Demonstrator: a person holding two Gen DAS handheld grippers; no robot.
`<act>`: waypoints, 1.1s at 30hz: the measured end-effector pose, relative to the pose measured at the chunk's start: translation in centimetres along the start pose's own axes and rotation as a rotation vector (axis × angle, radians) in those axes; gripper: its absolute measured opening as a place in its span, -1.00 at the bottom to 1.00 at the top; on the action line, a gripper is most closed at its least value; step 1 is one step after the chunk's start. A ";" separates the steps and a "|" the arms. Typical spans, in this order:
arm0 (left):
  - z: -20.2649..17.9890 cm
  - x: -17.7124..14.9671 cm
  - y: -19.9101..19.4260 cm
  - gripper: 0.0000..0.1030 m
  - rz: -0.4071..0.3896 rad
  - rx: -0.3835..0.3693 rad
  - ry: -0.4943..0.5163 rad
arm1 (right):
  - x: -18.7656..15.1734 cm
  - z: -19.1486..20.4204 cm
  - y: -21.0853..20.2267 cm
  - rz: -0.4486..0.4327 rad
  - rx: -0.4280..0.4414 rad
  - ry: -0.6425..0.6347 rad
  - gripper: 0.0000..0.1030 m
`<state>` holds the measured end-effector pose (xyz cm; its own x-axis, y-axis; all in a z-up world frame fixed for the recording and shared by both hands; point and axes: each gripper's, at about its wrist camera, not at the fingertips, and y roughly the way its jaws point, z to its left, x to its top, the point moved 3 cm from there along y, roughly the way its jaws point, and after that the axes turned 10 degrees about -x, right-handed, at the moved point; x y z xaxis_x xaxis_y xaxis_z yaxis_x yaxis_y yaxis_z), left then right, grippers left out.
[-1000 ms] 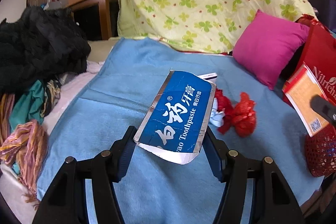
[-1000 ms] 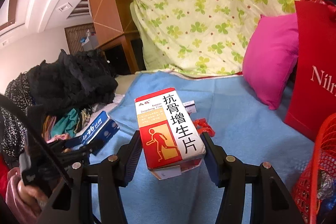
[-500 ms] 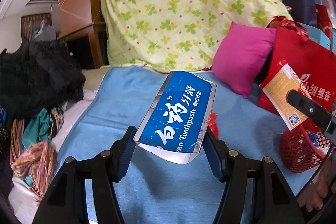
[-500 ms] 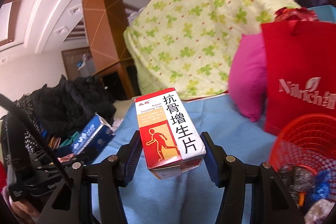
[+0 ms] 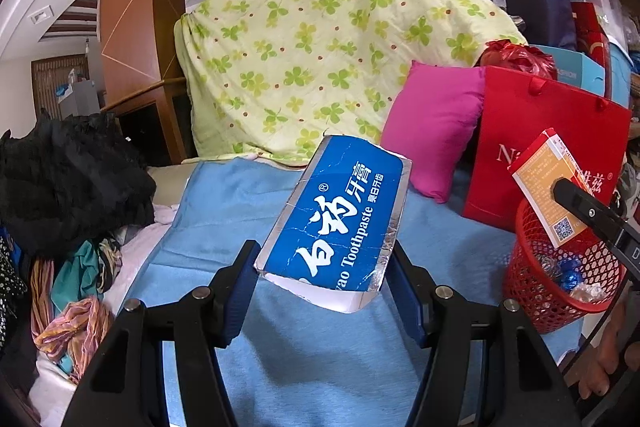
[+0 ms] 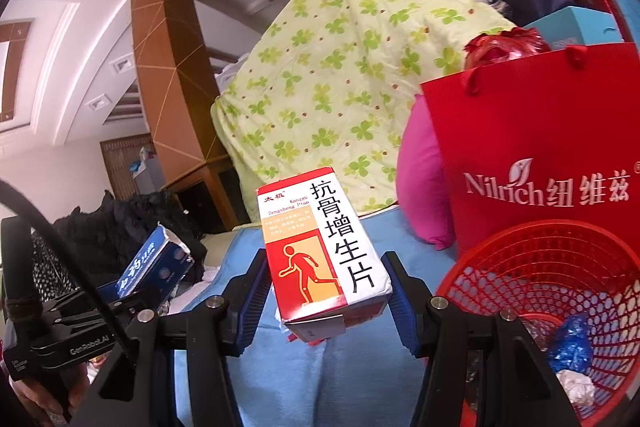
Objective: Collect trash
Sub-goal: 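Carry both boxes over the red mesh basket and open both tools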
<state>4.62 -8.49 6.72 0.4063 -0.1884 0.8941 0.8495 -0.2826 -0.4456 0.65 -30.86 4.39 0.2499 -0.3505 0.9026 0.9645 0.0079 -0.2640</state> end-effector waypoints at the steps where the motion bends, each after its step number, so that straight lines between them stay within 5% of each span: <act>1: -0.3 0.1 -0.1 0.25 -0.003 -0.001 0.004 | 0.1 -0.3 -0.2 -0.006 -0.006 0.002 0.13; 33: -11.3 1.3 1.0 0.25 0.026 -0.091 0.159 | 1.8 -8.5 -3.5 -0.058 -0.072 0.143 0.14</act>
<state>2.22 -19.63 6.87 0.3633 -0.3407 0.8671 0.8024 -0.3586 -0.4771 -3.04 -39.49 4.06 0.1739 -0.4782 0.8609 0.9671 -0.0817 -0.2407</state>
